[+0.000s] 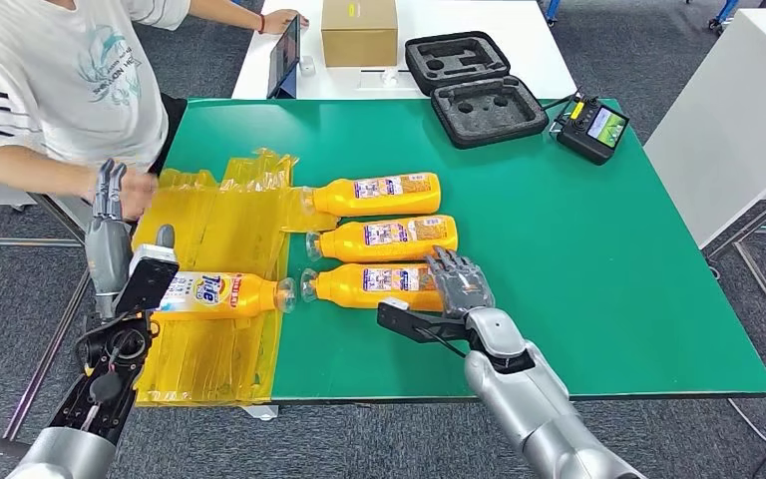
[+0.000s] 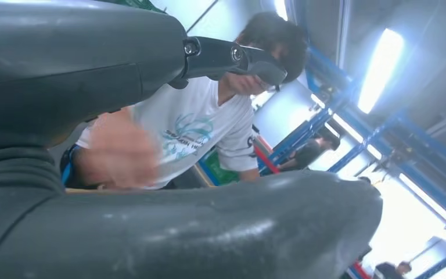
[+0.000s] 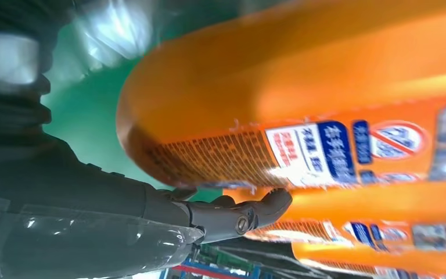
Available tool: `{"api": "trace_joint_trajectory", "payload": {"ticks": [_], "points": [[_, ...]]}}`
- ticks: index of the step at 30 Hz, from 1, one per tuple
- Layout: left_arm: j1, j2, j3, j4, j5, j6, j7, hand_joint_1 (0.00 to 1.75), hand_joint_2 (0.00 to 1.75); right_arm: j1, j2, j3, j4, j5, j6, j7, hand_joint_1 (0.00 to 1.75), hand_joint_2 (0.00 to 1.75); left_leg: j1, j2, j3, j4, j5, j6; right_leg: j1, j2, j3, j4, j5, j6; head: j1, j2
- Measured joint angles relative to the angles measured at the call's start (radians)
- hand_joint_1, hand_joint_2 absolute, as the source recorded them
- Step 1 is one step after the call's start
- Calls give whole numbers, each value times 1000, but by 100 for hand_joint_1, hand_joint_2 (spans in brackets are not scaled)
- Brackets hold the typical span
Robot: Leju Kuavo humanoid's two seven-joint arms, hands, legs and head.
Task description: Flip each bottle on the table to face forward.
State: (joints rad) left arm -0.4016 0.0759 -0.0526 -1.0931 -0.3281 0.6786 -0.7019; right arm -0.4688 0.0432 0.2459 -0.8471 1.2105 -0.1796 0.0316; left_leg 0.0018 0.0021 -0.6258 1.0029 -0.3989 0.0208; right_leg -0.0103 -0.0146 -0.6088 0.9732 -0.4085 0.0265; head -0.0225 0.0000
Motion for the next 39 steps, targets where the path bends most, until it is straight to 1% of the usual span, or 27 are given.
{"api": "trace_joint_trajectory", "payload": {"ticks": [6,12,15,17,22,23,25,26,27,31,36,39], "points": [[5,6,-30,-47,38,16,0,0,0,-60,-7,-3,98,-60,7,-56,0,175,0,0,0,0,0,0,0,0,0,0,0,0,0,0],[5,7,-47,-60,48,15,0,0,0,-99,-8,-4,162,-95,25,-91,0,175,0,0,0,0,0,0,0,0,0,0,0,0,0,0],[5,7,-55,-61,62,14,0,0,0,-115,-9,-5,191,-130,53,-132,6,175,0,0,0,0,0,0,0,0,0,0,0,0,0,0],[4,7,-60,-61,75,12,0,0,0,-119,-10,-6,205,-152,68,-160,19,175,0,0,1,0,0,0,0,0,0,0,0,0,0,0],[-8,7,-66,-56,102,6,0,0,0,-127,-10,-6,228,-194,92,-212,65,175,0,1,1,0,0,0,0,1,0,0,0,0,0,0],[-11,7,-67,-53,108,3,0,0,0,-129,-10,-6,229,-201,97,-217,78,175,0,1,1,0,0,0,0,1,0,0,0,0,0,0],[-17,7,-67,-44,120,-3,0,0,0,-133,-10,-6,233,-212,109,-227,113,175,0,1,2,0,0,0,0,1,0,0,0,0,0,0],[-19,7,-68,-39,126,-4,0,0,0,-135,-10,-6,235,-218,115,-234,127,175,0,2,2,0,0,0,0,1,0,0,0,0,0,0],[-20,7,-68,-36,130,-5,0,0,0,-137,-10,-6,236,-224,121,-240,134,175,0,2,2,0,0,0,0,1,0,0,0,0,0,0],[-21,7,-69,-24,136,-5,0,0,0,-144,-10,-6,241,-237,135,-255,137,175,0,4,3,0,0,0,0,3,1,0,0,0,0,0],[-22,7,-69,-16,138,-5,0,0,0,-147,-10,-5,246,-242,140,-264,161,175,0,5,3,0,0,0,0,3,1,0,0,0,0,0],[-23,7,-69,-9,144,-7,0,0,0,-149,-8,-4,250,-248,148,-270,169,175,0,5,3,0,0,0,0,3,1,0,0,0,0,0]]}}
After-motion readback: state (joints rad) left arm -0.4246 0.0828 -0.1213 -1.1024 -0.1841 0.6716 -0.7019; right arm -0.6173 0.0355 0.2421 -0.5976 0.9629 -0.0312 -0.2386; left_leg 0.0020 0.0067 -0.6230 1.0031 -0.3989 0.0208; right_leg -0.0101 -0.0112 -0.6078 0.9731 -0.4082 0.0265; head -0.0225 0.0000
